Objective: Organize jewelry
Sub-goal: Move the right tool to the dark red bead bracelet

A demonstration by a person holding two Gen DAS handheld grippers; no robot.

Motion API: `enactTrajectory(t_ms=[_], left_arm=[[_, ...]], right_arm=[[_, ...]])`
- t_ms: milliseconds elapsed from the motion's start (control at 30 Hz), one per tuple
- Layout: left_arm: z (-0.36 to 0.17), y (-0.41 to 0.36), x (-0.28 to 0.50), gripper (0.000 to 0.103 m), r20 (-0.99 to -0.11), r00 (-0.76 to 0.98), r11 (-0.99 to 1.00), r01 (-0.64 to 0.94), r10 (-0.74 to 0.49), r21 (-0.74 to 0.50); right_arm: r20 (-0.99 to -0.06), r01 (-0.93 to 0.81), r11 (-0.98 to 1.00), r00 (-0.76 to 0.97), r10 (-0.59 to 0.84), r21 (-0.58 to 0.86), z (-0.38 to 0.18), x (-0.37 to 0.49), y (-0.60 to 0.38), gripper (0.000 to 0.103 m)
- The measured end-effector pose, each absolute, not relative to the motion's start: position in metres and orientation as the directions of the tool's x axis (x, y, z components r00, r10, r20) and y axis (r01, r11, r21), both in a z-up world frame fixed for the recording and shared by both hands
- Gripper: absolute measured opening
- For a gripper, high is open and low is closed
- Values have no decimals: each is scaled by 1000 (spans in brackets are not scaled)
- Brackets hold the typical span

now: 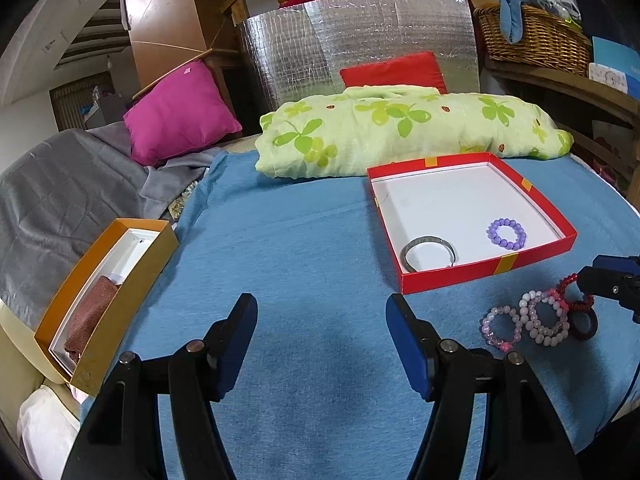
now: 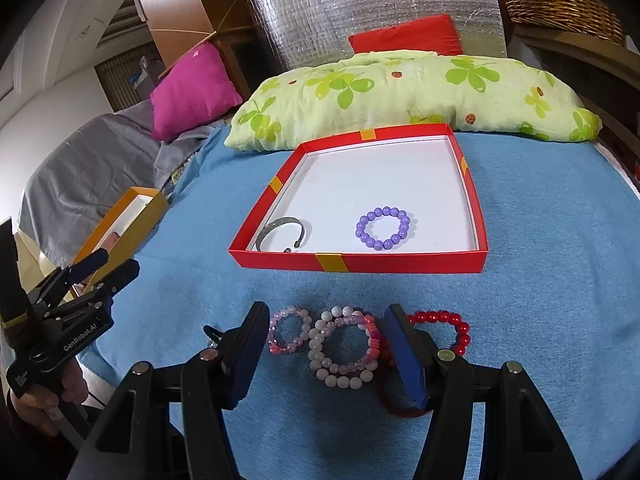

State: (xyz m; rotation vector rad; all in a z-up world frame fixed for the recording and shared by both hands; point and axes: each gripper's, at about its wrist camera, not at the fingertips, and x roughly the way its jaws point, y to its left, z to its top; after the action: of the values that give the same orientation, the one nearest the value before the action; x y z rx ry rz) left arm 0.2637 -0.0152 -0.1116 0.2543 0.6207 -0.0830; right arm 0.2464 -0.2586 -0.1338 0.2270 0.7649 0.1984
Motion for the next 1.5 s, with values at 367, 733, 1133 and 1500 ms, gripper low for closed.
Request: enactTrajectory(t_ms=[367, 733, 1133, 1500], left_arm=[[-131, -20, 270, 69, -638, 770, 955, 194, -8, 223], [-166, -27, 277, 69, -767, 635, 940, 310, -92, 145], [-178, -28, 279, 69, -805, 587, 938, 321, -90, 129], [-164, -47, 275, 69, -769, 605, 924, 378, -204, 52]], right_arm=[[-683, -73, 964, 693, 232, 254, -139, 244, -276, 63], [-727, -5, 953, 645, 236, 304, -157, 246, -311, 42], [-783, -114, 978, 586, 207, 173, -171, 249, -274, 39], [-778, -11, 982, 609, 157, 189, -169, 251, -307, 40]])
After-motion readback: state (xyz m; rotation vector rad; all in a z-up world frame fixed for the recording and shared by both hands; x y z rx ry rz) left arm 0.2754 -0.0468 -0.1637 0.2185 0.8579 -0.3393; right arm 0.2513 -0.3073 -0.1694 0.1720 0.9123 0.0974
